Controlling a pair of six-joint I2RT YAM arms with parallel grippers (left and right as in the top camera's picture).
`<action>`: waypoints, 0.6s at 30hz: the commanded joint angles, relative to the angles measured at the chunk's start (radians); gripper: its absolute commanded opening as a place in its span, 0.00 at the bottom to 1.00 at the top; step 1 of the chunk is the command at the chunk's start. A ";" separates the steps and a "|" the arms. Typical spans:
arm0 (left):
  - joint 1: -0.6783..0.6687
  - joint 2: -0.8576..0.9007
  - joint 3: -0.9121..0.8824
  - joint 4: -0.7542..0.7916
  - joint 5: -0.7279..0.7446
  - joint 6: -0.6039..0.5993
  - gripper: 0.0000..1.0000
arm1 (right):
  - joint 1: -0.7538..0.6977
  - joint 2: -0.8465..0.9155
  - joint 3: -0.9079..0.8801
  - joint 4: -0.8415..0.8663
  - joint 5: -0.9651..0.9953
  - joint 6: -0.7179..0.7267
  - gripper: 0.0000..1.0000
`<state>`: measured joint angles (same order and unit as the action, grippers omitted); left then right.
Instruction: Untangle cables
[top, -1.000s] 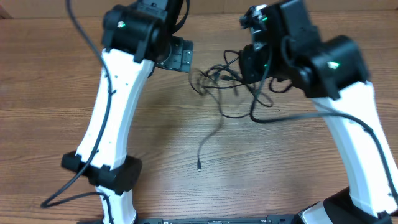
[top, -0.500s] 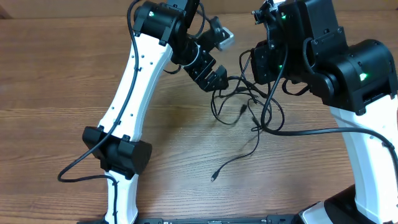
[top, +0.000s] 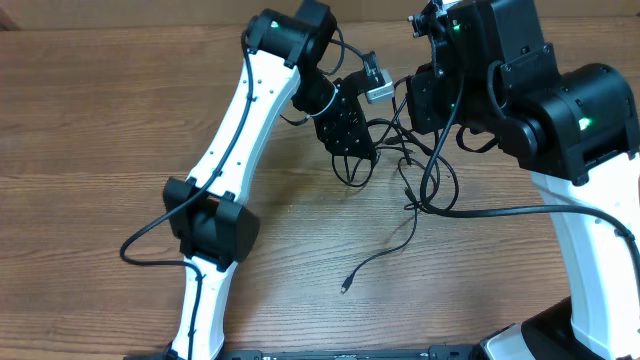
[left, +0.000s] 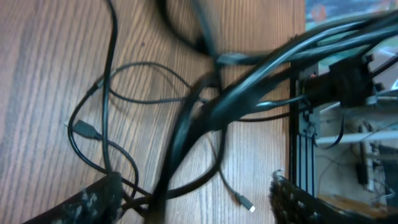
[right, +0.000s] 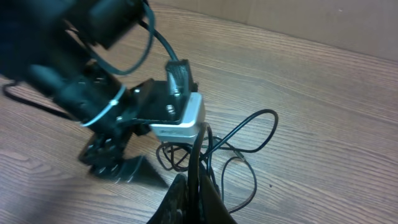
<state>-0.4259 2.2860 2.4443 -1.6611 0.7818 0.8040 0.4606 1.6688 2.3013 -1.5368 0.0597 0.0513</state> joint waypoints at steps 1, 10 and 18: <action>-0.003 0.061 -0.003 0.002 0.018 0.038 0.09 | 0.004 -0.063 0.024 0.010 0.010 -0.008 0.04; 0.053 0.037 0.005 -0.023 -0.468 -0.351 0.04 | -0.139 -0.090 0.024 0.011 0.027 -0.049 0.04; 0.289 -0.132 0.003 -0.029 -0.764 -0.709 0.04 | -0.550 -0.090 0.024 0.048 -0.164 -0.064 0.04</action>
<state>-0.2516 2.2845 2.4424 -1.6863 0.1627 0.2687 0.0444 1.6020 2.3032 -1.4937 -0.0048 0.0044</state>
